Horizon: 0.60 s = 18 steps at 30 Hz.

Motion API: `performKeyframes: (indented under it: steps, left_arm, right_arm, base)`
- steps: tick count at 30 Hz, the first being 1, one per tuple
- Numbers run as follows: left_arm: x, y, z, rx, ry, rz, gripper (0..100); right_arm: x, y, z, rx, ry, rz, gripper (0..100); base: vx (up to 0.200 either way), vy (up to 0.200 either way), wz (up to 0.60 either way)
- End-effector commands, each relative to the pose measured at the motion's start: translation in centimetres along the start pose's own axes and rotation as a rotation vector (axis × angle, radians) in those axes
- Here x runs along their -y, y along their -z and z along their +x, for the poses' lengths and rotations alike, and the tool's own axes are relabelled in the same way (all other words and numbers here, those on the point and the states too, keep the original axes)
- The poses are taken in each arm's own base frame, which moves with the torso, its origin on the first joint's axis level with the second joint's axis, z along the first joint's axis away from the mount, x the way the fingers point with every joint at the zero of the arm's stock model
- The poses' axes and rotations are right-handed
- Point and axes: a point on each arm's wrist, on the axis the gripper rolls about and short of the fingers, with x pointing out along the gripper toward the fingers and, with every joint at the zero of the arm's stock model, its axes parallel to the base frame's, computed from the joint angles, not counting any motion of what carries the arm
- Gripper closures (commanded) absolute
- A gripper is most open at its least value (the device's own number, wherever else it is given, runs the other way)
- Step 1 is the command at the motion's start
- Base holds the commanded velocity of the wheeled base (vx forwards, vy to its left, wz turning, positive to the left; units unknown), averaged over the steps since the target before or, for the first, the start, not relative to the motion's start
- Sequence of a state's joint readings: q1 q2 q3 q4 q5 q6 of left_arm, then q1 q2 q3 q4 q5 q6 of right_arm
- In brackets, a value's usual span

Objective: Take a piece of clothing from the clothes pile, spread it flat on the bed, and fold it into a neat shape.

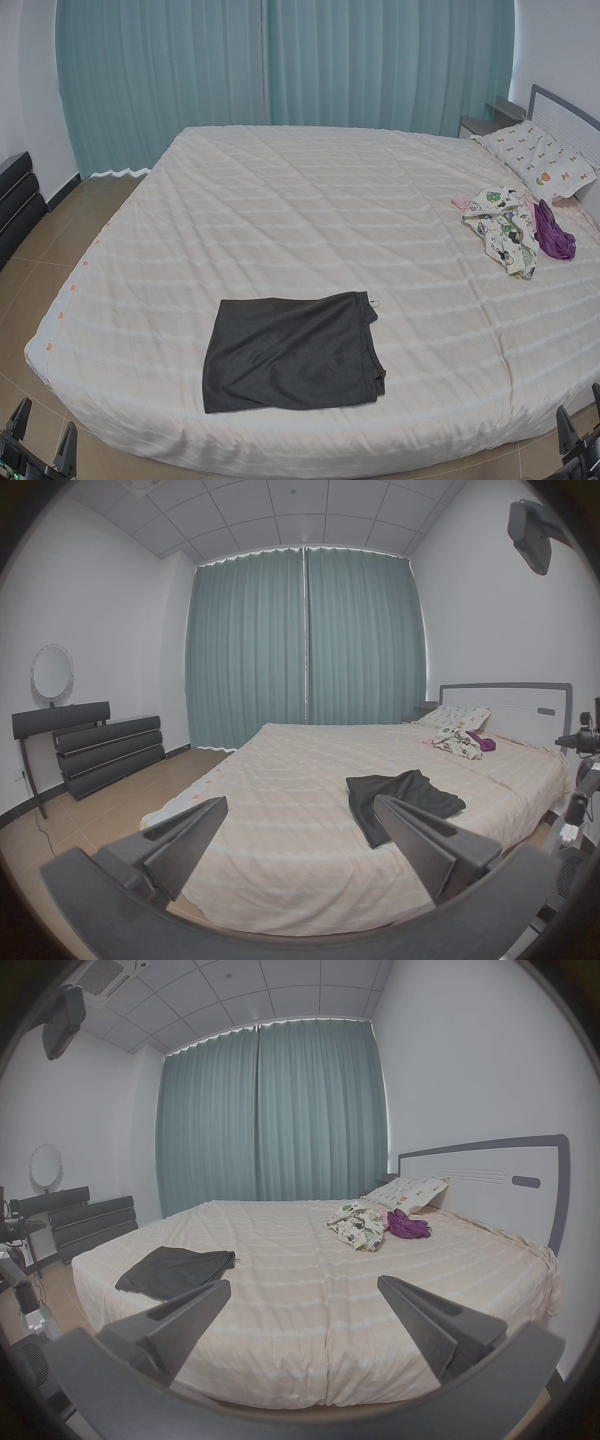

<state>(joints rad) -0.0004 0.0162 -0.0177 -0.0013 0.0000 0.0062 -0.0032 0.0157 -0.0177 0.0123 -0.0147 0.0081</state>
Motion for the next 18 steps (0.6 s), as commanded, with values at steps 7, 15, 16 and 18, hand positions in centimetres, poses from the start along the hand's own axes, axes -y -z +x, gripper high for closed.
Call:
performKeyframes:
  steps: [7, 15, 16, 18]
  left_arm:
    - [0.0, 0.46, 0.05, -0.007, 0.0, 0.0, 0]
    - [0.0, 0.46, 0.05, -0.007, 0.0, 0.0, 0]
    - [0.0, 0.46, 0.05, -0.007, 0.0, 0.0, 0]
    - [0.01, 0.46, 0.05, -0.007, -0.002, 0.0, 0]
  right_arm:
    - [0.0, 0.35, -0.02, 0.003, 0.001, 0.0, 0]
    - [0.0, 0.35, -0.02, 0.003, 0.001, 0.0, 0]
    - [0.0, 0.35, -0.02, 0.003, 0.001, 0.0, 0]
    - [0.0, 0.35, -0.02, 0.003, 0.001, 0.0, 0]
  base:
    - [0.0, 0.0, 0.0]
    - [0.0, 0.0, 0.0]
    - [0.0, 0.0, 0.0]
    - [0.0, 0.0, 0.0]
